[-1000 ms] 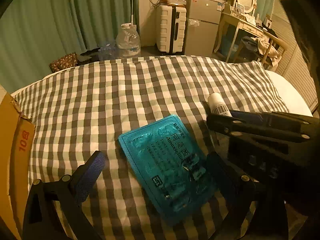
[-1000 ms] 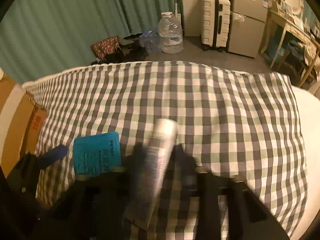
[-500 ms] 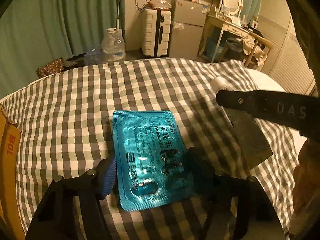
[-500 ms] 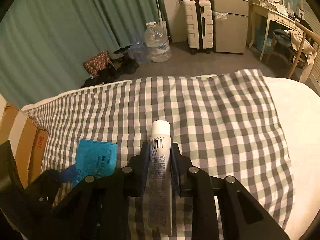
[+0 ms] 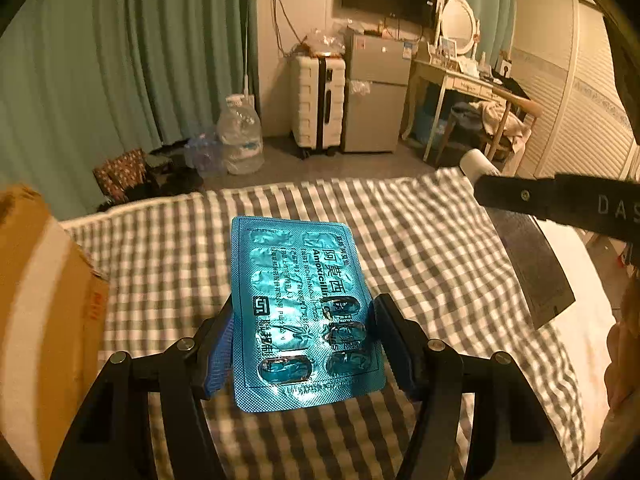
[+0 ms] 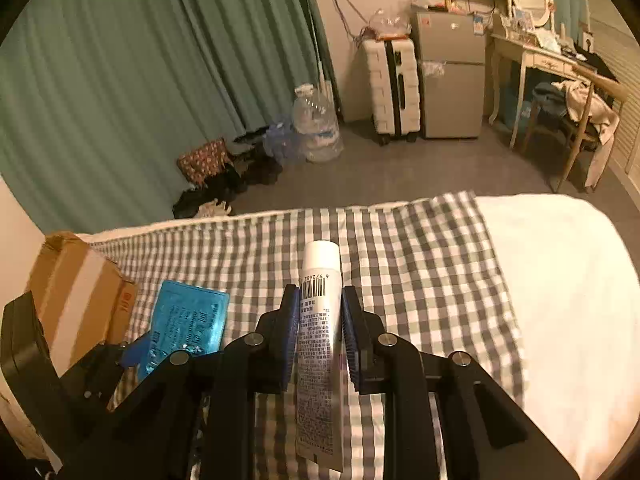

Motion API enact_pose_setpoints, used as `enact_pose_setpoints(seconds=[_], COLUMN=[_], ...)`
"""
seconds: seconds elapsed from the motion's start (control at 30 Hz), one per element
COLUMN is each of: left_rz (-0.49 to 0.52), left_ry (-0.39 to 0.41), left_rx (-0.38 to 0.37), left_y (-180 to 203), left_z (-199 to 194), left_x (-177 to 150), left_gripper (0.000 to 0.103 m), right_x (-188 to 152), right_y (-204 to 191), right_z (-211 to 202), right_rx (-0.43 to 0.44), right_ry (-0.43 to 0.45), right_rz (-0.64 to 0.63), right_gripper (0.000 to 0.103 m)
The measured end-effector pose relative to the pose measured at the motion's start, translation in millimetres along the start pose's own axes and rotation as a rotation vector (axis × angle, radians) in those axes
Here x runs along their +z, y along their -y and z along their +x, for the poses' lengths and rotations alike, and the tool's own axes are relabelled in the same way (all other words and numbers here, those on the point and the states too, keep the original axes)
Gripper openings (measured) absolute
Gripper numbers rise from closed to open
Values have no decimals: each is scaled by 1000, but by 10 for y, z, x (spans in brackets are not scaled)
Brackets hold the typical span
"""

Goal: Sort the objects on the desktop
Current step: 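Carry the white tube and blister pack over the cardboard box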

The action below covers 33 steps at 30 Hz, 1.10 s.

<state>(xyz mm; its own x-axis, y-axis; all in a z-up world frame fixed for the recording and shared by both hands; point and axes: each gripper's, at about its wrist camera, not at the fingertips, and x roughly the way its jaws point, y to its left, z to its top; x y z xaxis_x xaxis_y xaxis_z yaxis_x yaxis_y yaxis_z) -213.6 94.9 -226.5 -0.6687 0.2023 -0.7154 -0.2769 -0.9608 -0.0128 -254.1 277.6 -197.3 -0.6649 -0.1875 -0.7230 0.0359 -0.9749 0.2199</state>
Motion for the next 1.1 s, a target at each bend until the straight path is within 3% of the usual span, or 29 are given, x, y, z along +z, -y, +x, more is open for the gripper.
enact_pose_setpoints(seconds=[0.27,0.5,0.77,1.1], left_rz=[17,0,0,-27], left_ry=[81,149,219,303], left_rx=[34,60,96,162], left_y=[-52,-124,-236,-638], left_z=[-757,-1344,-1911,-2494], left_x=[54,67,105,175], left_gripper=[66,66,66,66], right_x=[-173,-270,-242,-197], right_y=[-114,-313,-526,-1077], right_z=[-629,-1207,-1668,-2101], right_rx=[14,1,8,53], right_ry=[64,133,201,284], right_rz=[40,3,-32,-109], right_gripper=[20,21,21,21])
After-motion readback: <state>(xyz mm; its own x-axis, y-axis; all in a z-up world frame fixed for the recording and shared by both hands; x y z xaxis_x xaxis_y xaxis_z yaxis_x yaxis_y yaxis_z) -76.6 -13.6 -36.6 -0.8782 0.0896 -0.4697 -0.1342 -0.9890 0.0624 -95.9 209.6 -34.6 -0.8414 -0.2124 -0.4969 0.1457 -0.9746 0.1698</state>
